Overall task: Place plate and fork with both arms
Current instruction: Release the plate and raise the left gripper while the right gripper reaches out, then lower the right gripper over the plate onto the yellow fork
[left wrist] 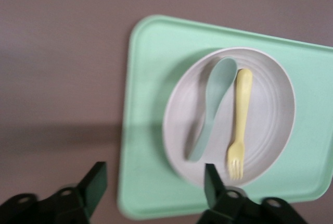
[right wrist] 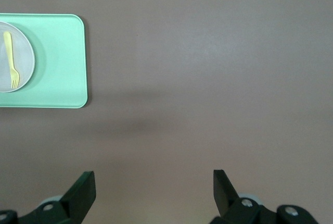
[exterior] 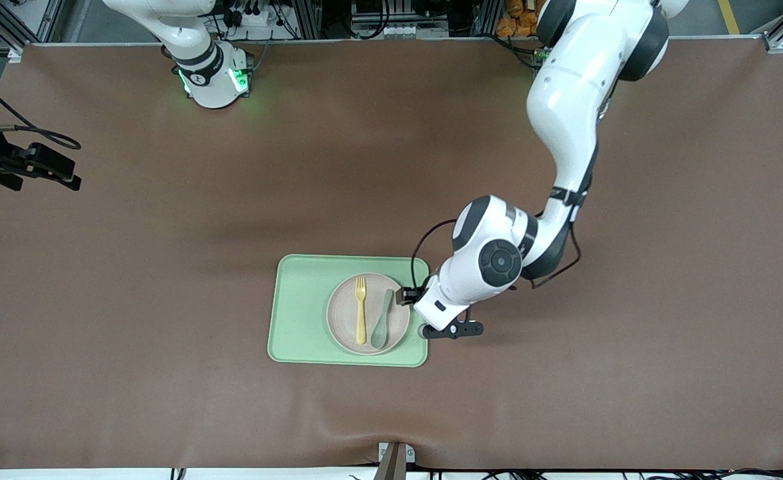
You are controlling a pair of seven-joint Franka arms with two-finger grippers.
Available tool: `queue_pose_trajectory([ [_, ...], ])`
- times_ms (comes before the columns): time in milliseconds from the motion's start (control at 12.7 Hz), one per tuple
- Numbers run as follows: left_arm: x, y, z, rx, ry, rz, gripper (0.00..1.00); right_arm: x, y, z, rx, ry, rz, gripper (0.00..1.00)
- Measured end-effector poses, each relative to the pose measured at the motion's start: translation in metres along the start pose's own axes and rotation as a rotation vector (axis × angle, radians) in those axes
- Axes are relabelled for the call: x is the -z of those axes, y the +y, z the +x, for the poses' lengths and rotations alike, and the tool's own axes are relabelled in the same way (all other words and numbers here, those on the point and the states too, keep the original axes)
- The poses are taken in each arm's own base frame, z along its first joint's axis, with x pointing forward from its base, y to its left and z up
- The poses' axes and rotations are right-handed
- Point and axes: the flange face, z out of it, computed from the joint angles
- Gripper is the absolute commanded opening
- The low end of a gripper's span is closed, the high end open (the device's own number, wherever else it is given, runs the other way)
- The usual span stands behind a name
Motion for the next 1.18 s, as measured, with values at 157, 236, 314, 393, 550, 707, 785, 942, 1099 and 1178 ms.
queue_pose_trajectory([
  [157,0.085,-0.014,-0.003,-0.026,0.006,0.100,1.00,-0.006,-0.005,0.003,0.012,-0.011,0.002,1.00],
  [236,0.127,-0.031,-0.004,-0.013,-0.001,0.138,1.00,-0.008,-0.010,0.005,0.024,-0.014,0.003,1.00],
  [314,0.168,-0.055,-0.004,0.003,-0.016,0.166,1.00,-0.011,-0.018,0.006,0.038,-0.018,0.004,1.00],
  [393,0.206,-0.084,-0.006,0.008,-0.043,0.187,1.00,-0.014,-0.027,0.007,0.052,-0.024,0.013,1.00],
  [550,0.276,-0.143,-0.013,0.022,-0.070,0.223,1.00,-0.030,-0.047,0.015,0.072,-0.051,0.102,1.00],
  [707,0.329,-0.185,-0.033,0.023,-0.062,0.241,1.00,-0.054,-0.065,0.034,0.081,-0.048,0.181,1.00],
  [785,0.345,-0.202,-0.046,0.021,-0.061,0.241,1.00,-0.067,-0.080,0.046,0.093,-0.026,0.191,1.00],
  [942,0.361,-0.229,-0.071,0.027,-0.028,0.234,1.00,-0.097,-0.128,0.063,0.063,0.001,0.194,1.00],
  [1099,0.365,-0.252,-0.092,0.011,0.015,0.223,1.00,-0.129,-0.185,0.075,0.014,0.020,0.181,1.00],
  [1178,0.367,-0.257,-0.100,0.008,0.021,0.223,1.00,-0.145,-0.212,0.081,0.001,0.024,0.157,1.00],
])
